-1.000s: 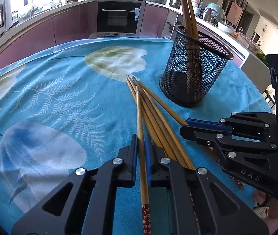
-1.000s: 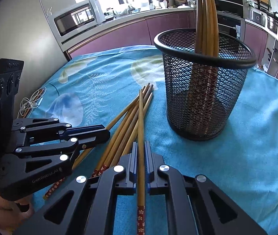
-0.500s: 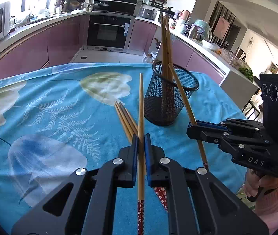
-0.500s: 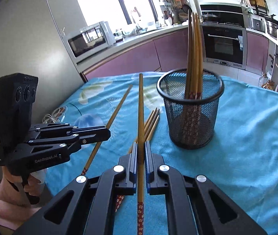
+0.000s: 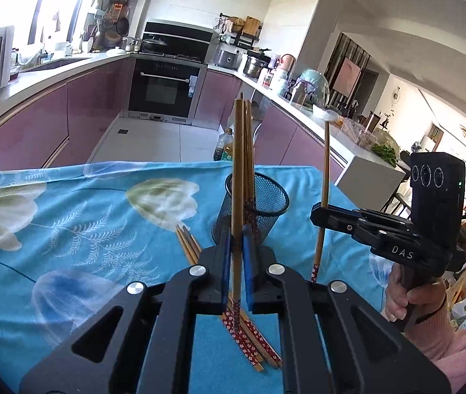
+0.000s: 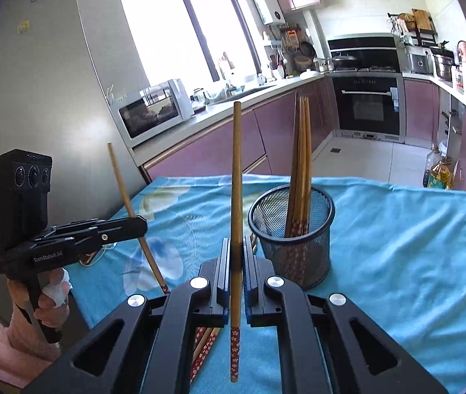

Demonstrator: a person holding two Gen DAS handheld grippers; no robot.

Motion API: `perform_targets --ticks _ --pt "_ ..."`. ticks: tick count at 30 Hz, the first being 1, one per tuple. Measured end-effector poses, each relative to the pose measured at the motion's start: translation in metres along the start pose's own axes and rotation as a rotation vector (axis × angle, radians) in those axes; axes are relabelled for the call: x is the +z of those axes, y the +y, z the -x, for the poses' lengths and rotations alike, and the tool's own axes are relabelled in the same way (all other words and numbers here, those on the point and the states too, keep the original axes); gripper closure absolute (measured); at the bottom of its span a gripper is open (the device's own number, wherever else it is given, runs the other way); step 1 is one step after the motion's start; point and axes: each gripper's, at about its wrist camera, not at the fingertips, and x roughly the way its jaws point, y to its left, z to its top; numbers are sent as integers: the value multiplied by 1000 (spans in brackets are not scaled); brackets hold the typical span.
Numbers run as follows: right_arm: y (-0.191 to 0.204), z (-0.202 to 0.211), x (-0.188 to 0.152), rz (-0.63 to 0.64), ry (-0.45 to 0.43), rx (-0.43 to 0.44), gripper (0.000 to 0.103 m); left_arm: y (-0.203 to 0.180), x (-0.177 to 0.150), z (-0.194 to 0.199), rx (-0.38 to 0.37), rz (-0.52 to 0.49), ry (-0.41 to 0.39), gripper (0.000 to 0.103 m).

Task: Organize utensils
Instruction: 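Lift the chopstick upright with the right gripper over the mesh cup, then lower the chopstick into the mesh cup and open the right gripper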

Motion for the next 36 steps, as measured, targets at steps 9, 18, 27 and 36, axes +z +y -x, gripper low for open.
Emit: perform_targets --ticks 9,18,27,36 --pt "-8 7 32 13 -70 -25 97 -7 39 10 -21 -7 -81 95" --pt "-20 7 69 5 -142 -37 97 -22 82 6 -27 -37 -138 95" --pt "-32 -9 90 -5 -179 -82 97 -38 112 -9 -26 -51 -178 95" --pt "-44 -34 89 -24 -149 -112 97 -42 111 -50 20 -90 -97 95"
